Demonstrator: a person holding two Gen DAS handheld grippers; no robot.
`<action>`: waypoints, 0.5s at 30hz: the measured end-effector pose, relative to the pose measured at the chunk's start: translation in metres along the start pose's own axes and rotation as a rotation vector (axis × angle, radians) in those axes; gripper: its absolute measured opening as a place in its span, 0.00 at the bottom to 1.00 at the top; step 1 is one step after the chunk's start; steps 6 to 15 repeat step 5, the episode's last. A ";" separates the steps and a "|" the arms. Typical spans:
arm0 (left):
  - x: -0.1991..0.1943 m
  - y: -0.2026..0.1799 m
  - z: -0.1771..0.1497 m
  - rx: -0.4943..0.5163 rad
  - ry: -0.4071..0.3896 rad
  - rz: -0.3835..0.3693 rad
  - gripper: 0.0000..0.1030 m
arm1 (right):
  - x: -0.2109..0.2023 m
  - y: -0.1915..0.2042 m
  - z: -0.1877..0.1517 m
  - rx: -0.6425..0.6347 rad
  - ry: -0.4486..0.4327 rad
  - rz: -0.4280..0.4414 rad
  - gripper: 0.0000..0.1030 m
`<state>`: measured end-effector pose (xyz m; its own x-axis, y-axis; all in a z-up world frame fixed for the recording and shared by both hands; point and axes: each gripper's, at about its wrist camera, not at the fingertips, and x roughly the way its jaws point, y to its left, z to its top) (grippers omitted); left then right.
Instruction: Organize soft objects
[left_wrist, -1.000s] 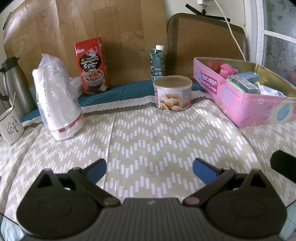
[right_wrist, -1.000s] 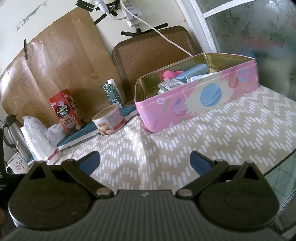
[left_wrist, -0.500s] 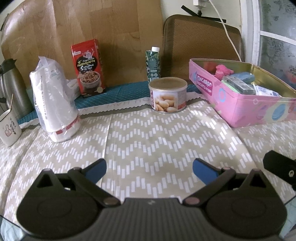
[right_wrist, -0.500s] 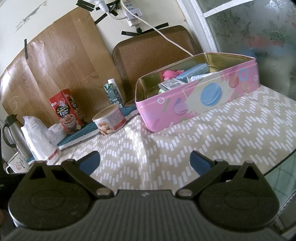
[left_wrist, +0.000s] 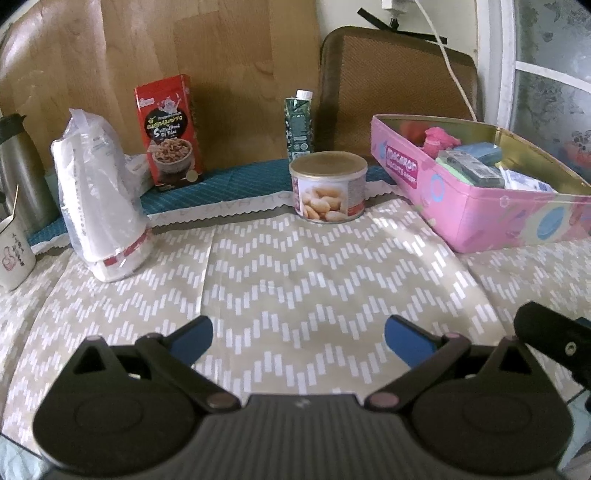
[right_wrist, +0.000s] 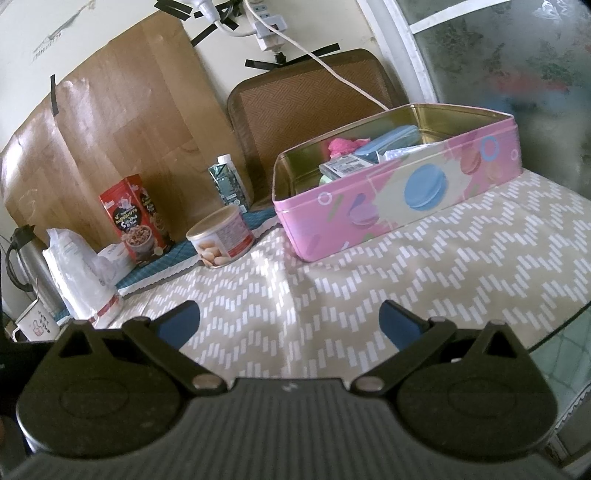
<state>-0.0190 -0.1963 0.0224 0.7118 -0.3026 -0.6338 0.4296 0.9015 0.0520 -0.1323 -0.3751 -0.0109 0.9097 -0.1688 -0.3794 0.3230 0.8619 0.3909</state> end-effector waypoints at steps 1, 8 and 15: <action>-0.001 0.001 0.000 -0.002 -0.006 -0.003 1.00 | 0.000 0.000 0.000 0.000 0.000 0.000 1.00; -0.003 0.000 0.002 0.003 -0.021 -0.007 1.00 | 0.000 0.000 0.000 -0.002 -0.001 -0.001 1.00; -0.003 0.000 0.002 0.003 -0.021 -0.007 1.00 | 0.000 0.000 0.000 -0.002 -0.001 -0.001 1.00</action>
